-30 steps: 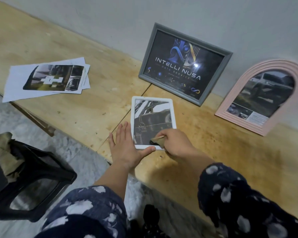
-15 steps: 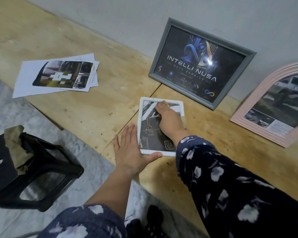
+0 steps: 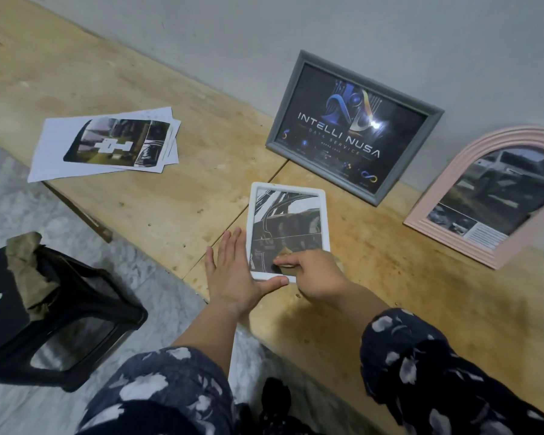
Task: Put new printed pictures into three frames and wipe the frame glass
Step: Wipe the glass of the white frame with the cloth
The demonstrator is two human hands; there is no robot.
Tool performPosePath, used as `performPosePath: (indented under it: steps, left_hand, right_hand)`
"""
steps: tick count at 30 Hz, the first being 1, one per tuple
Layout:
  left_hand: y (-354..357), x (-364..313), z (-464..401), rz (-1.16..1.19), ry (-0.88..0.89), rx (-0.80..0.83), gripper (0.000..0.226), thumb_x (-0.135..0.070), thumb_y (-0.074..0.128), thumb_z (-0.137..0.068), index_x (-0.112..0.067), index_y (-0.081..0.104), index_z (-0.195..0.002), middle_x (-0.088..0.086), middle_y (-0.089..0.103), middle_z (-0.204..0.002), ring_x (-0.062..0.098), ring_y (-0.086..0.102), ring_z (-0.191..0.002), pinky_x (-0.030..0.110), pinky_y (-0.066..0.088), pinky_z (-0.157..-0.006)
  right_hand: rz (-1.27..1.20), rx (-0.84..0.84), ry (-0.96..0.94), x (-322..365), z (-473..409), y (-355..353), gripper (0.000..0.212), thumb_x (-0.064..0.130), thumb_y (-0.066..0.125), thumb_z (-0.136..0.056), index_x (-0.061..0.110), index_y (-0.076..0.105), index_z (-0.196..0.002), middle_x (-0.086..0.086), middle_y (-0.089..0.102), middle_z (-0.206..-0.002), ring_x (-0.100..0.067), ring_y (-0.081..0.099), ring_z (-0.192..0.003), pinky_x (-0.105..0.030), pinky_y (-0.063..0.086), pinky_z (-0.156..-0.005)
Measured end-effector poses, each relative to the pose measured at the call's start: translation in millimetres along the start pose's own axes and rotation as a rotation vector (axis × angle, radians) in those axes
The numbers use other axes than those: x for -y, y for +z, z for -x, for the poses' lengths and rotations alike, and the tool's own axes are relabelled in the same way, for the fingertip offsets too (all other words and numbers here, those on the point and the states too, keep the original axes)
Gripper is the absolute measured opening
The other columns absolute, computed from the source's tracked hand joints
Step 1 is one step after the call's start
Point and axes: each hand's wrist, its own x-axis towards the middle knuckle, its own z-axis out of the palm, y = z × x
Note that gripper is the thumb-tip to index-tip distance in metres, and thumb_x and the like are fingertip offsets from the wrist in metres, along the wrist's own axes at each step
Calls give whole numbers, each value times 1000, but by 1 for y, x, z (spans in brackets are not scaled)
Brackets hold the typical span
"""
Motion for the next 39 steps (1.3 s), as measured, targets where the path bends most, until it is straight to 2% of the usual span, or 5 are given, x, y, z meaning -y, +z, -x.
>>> performPosePath:
  steps: [7,14,29,34,39]
  left_hand:
    - [1,-1,2,-29,17,-30,133,-98,25,-47,-21,3,-153,-8,6,-161,9,-7,-147,41,-10,-119]
    - [3,1,0,-26,28,-50,131,-98,31,-50,-23,2,-153,-10,3,-161,8,-9,-147,40,-11,-118]
    - [-2,0,3,27,3,-15,125,-88,50,-56,-22,7,-153,-10,6,-161,7,-7,-147,39,-9,-118]
    - [-5,-1,3,-16,8,16,126,-92,44,-58,-22,-2,-153,-9,-1,-161,10,-11,-147,42,-10,-118]
    - [-2,0,2,-12,11,7,126,-94,41,-58,-24,-3,-152,-10,-3,-161,8,-14,-147,43,-10,-118]
  right_hand:
    - [-347,-213,162,23,-43,-56,55,-12,36,-84,21,67,-115,1,64,-102,-7,48,-45,-14,31,-33]
    - [-69,-310,32,43,-105,-49,44,6,35,-96,10,47,-138,-17,53,-135,-33,54,-117,-32,45,-92]
    - [155,-13,-145,10,-15,12,46,-1,51,-85,25,64,-121,3,63,-128,-19,56,-119,-30,44,-98]
    - [-96,-147,60,35,-44,-35,42,-1,37,-86,23,71,-94,-5,67,-101,-24,61,-80,-25,44,-61]
    - [-79,-378,20,65,-105,-60,27,7,50,-91,13,71,-107,-9,69,-104,-28,66,-94,-36,55,-81]
